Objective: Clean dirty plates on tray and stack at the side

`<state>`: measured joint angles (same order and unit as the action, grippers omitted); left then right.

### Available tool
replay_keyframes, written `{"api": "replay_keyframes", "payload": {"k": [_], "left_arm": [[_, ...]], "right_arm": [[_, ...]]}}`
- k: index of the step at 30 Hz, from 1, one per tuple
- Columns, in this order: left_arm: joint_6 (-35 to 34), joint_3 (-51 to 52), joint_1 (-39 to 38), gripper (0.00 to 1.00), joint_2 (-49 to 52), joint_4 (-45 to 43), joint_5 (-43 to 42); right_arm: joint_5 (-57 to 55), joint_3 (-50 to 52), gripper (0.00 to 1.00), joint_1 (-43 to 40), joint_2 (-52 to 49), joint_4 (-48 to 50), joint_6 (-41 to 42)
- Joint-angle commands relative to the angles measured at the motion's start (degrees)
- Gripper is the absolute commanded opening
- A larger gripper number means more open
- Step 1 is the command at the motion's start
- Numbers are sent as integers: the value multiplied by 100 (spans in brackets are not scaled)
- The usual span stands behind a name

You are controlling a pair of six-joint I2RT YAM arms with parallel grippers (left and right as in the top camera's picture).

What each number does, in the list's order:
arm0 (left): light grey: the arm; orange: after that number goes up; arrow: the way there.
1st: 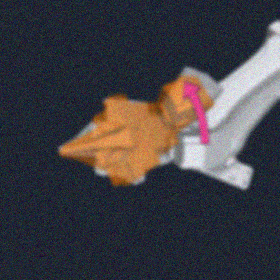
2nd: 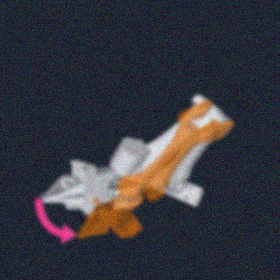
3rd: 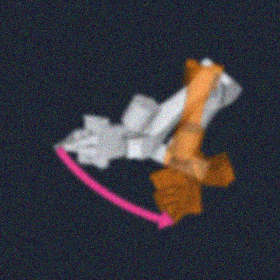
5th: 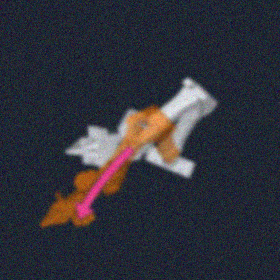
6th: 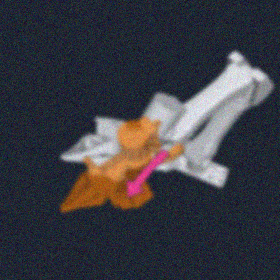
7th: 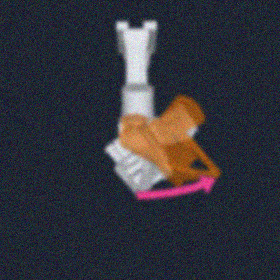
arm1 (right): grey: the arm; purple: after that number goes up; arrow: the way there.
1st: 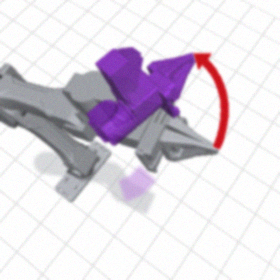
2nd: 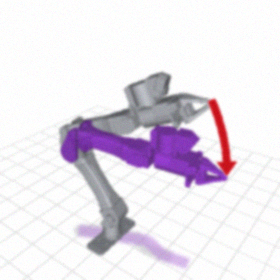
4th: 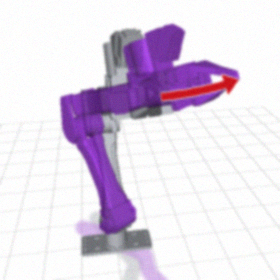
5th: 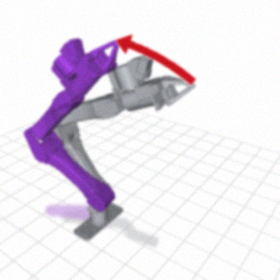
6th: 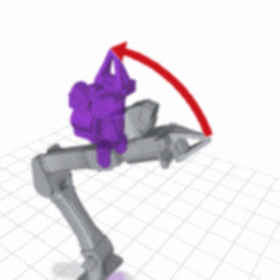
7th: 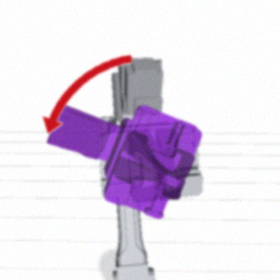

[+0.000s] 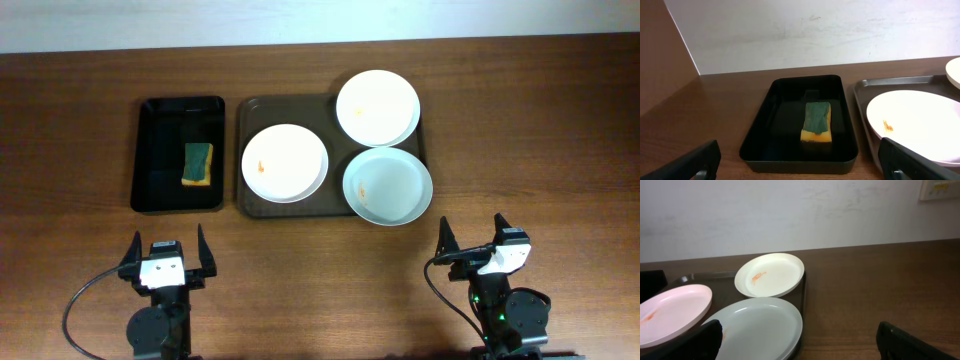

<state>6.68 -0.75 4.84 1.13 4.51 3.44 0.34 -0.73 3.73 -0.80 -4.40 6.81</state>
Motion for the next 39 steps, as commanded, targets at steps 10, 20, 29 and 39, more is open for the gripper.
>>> {"api": "replay_keyframes", "payload": {"k": [10, 20, 29, 39], "left_arm": [[116, 22, -17, 99, 26, 9, -63], [116, 22, -17, 99, 26, 9, -63], [116, 22, -17, 99, 26, 9, -63], [116, 22, -17, 99, 26, 9, -63]], "right_arm": [[52, 42, 98, -37, 59, -11, -39], [52, 42, 98, -37, 59, -11, -39], [52, 42, 98, -37, 59, -11, -39], [52, 42, 98, -37, 59, -9, -39]]}}
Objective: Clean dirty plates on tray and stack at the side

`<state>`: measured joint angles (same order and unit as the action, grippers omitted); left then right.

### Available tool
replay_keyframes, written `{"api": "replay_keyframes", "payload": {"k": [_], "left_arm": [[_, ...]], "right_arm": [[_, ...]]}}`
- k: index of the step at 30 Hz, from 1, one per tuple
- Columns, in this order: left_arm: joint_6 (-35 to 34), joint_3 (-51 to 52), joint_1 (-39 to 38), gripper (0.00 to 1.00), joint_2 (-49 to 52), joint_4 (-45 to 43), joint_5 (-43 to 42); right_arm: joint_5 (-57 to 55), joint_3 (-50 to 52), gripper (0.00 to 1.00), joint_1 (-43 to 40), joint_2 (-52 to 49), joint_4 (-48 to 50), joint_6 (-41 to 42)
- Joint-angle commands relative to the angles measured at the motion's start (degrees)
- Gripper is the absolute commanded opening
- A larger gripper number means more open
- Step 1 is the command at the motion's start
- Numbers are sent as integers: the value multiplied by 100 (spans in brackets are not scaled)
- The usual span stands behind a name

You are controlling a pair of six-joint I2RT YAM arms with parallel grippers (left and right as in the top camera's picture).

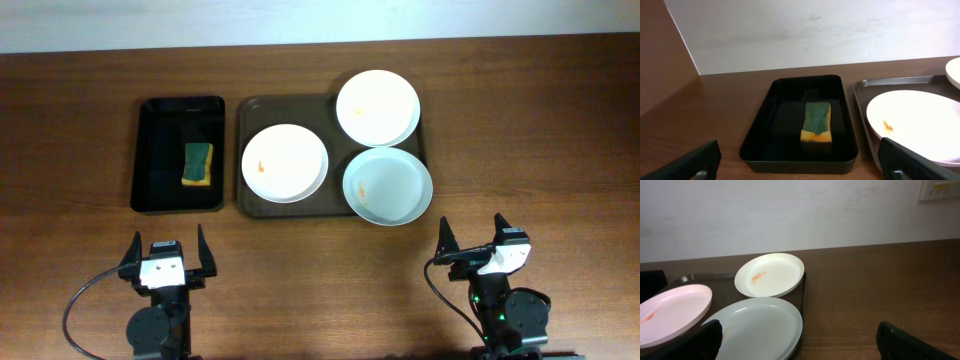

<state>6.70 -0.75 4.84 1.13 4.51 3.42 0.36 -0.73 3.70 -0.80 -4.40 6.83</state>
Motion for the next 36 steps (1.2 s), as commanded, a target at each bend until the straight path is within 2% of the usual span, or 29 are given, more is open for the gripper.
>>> {"api": "replay_keyframes", "payload": {"k": [1, 22, 30, 36], "left_arm": [[114, 22, -17, 99, 26, 9, -61], [114, 22, -17, 99, 26, 13, -162], [114, -94, -17, 99, 26, -273, -1362], [111, -592, -17, 99, 79, -181, -1486]], "right_arm": [[50, 42, 98, -35, 59, -9, -42], [52, 42, 98, -35, 59, 20, -42], [356, -328, 98, -35, 52, 151, -46], [422, -1047, 98, -35, -114, -199, -66]]}}
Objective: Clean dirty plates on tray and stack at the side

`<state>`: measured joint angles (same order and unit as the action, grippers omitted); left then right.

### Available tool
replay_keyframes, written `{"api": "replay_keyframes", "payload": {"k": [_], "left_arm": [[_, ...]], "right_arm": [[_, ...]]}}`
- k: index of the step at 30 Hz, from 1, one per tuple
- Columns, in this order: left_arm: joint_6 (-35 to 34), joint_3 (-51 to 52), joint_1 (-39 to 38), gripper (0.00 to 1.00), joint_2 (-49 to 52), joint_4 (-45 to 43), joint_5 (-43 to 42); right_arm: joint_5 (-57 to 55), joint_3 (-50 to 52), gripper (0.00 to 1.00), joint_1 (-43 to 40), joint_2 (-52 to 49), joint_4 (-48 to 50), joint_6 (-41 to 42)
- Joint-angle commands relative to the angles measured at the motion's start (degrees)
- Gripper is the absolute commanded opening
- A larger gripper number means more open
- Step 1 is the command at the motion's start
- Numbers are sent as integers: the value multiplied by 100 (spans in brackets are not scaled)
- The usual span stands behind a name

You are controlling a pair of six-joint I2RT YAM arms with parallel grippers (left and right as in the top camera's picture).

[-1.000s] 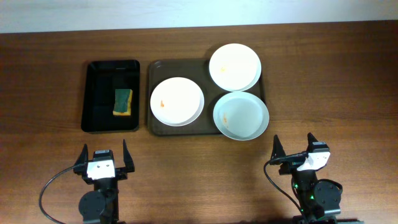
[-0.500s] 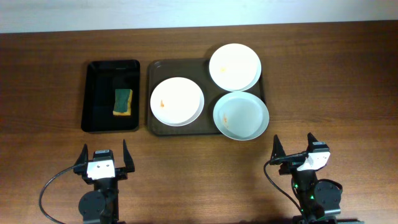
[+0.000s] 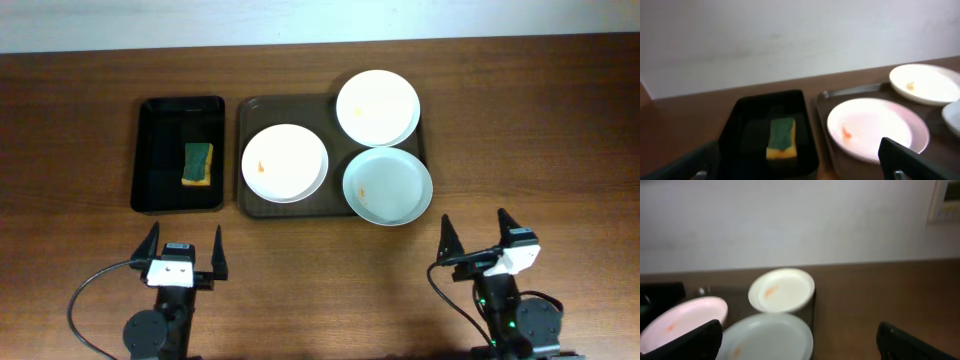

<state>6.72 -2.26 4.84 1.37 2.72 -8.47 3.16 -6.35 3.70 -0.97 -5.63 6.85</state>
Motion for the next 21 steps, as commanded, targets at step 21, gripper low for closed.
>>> {"api": "replay_keyframes", "payload": {"k": [21], "left_arm": [[111, -4221, -17, 99, 4363, 1781, -876]], "right_arm": [[289, -4026, 98, -35, -3176, -2524, -496]]}}
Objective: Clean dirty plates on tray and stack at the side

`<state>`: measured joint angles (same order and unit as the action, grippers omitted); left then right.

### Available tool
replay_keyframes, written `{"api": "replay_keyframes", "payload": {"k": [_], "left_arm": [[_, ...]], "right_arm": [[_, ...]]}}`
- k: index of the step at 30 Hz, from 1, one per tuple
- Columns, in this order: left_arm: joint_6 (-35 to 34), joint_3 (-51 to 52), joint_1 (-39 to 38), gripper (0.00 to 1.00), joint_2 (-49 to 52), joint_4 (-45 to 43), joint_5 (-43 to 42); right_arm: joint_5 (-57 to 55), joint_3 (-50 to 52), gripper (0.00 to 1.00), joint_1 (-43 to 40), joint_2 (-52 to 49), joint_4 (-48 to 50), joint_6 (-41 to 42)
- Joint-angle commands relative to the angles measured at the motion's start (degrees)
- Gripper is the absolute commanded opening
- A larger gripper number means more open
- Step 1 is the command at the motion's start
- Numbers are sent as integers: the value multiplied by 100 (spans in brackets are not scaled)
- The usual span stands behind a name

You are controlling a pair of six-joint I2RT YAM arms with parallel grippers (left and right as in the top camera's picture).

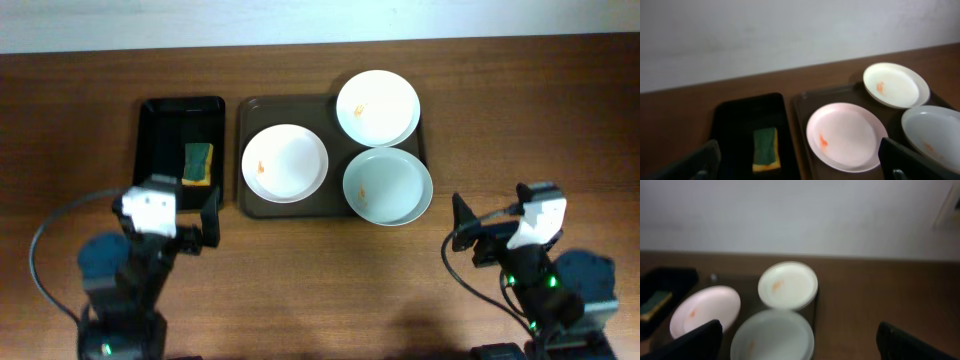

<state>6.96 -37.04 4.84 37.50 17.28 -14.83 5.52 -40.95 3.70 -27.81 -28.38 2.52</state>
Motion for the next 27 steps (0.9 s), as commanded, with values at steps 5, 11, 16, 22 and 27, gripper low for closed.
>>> {"api": "replay_keyframes", "payload": {"k": [5, 11, 16, 22, 27], "left_arm": [[90, -2234, -17, 99, 2343, 1598, -238], [90, -3991, -17, 99, 4061, 3147, -240], [87, -5187, 0, 99, 5064, 4192, -365], [90, -5635, 26, 99, 5482, 4258, -376], [87, -5635, 26, 99, 5480, 4079, -326]], "right_arm": [[90, -1545, 98, -35, -1523, -1034, -66], [444, -2675, 98, -35, -2817, -1888, -85], [468, -3663, 98, -35, -3967, -2774, -302], [732, -4395, 98, -35, -5152, -2758, -356], [2371, -4391, 99, 48, -5748, -2142, -356]]}}
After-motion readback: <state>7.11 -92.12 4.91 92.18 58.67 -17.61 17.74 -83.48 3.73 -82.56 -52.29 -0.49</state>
